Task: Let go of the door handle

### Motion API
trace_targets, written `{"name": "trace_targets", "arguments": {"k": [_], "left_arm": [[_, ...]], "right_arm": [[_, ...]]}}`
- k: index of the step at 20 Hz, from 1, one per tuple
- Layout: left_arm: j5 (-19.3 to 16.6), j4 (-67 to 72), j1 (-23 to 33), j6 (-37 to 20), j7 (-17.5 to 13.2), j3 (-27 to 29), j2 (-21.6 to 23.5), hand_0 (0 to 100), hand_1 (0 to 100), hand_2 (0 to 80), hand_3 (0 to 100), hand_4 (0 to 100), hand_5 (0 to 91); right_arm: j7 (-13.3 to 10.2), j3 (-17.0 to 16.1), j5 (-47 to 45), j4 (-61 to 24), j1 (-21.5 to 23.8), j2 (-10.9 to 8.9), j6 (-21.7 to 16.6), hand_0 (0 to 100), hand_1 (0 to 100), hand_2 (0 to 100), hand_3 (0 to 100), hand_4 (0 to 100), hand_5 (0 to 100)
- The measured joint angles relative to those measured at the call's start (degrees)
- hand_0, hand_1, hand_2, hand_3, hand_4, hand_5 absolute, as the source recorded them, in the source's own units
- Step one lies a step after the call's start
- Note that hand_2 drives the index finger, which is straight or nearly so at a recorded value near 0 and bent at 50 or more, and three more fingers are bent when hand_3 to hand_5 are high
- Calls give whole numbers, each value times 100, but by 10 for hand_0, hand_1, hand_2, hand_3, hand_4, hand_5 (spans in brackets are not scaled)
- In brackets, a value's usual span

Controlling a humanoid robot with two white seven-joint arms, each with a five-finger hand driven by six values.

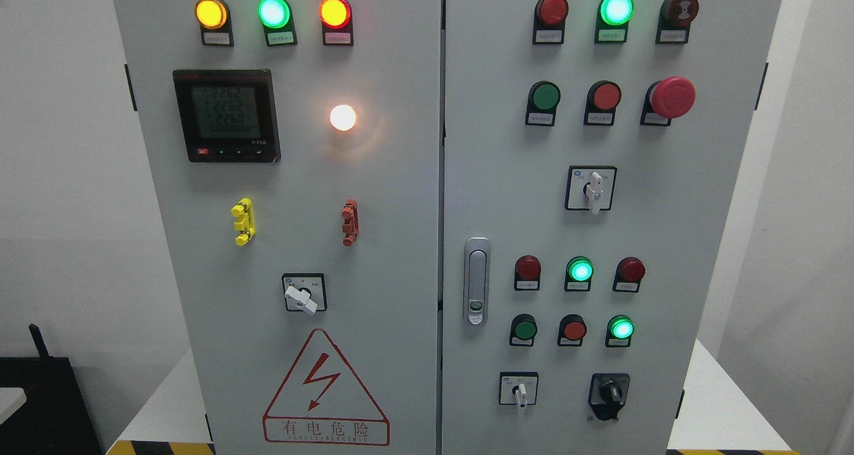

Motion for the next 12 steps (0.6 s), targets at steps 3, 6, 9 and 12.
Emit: {"name": "trace_targets", "arguments": {"k": [3,6,9,12], "left_arm": [[0,0,0,0,0,2,0,120,389,0,0,0,0],[0,0,0,0,0,-13,0,120,389,0,0,0,0],[0,0,0,0,0,-13,0,120,389,0,0,0,0],[0,0,0,0,0,-3,0,120,389,0,0,0,0]], "right_arm": [[1,11,-4,0,-9,-1,0,468,103,0,29,0,0],[6,20,-7,0,-30,-2,0,469,101,0,29,0,0],[8,23,-9,0,-61,-5,5,469,99,0,27,0,0],[9,30,-6,0,-78,-8,23,469,100,0,27,0,0]]}}
